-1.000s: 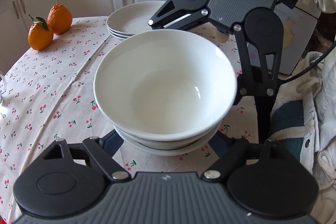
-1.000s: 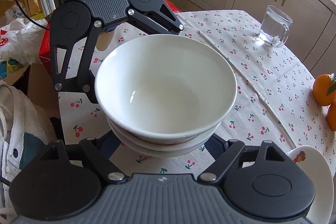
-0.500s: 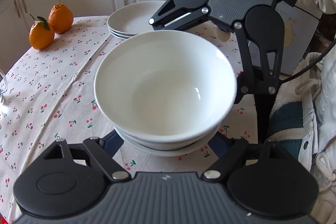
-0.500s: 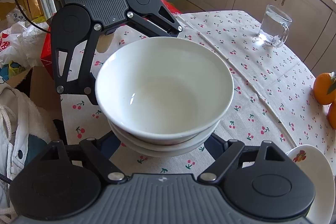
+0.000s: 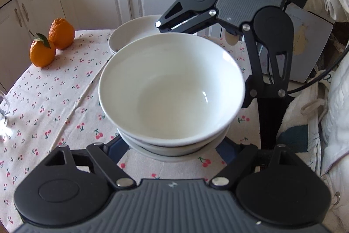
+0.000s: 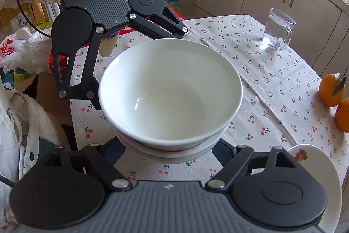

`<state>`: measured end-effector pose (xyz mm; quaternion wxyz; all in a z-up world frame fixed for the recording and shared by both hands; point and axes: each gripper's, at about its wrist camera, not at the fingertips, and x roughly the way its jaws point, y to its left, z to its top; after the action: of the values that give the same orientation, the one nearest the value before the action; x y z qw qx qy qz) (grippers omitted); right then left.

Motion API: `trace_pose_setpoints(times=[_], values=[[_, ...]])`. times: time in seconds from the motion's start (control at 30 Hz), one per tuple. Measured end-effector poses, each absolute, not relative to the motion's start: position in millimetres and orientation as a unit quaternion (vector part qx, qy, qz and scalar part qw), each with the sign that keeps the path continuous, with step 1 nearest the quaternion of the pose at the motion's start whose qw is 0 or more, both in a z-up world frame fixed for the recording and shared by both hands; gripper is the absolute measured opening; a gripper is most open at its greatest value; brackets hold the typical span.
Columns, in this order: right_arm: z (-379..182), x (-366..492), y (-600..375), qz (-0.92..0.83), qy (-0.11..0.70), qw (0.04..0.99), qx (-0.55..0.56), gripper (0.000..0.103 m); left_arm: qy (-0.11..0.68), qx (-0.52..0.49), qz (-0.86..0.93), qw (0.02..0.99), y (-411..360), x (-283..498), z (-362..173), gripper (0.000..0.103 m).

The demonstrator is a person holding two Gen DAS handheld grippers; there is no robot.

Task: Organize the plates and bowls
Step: 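Lift the bowl stack with both tools and carry it over the plate stack, then lower the bowl stack onto the white plates with both tools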

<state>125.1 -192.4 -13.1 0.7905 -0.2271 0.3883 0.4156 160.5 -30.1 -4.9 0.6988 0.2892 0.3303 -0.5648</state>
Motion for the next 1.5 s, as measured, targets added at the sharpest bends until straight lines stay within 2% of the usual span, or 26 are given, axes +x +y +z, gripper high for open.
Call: trace_pose_setpoints(times=[0.47,0.8,1.5], values=[[24,135,-277,0.372,0.366,0.813,-0.26,0.089,0.283,0.304,-0.58,0.701,-115,191,23,0.085],[14,157,-336,0.326,0.379,0.828,-0.254,0.089,0.271,0.318,-0.6,0.682,-177,223,7,0.085],[-10,177,-366,0.312,0.406,0.832,-0.214,0.089,0.293,0.317,-0.605,0.669,-201,241,-12,0.085]])
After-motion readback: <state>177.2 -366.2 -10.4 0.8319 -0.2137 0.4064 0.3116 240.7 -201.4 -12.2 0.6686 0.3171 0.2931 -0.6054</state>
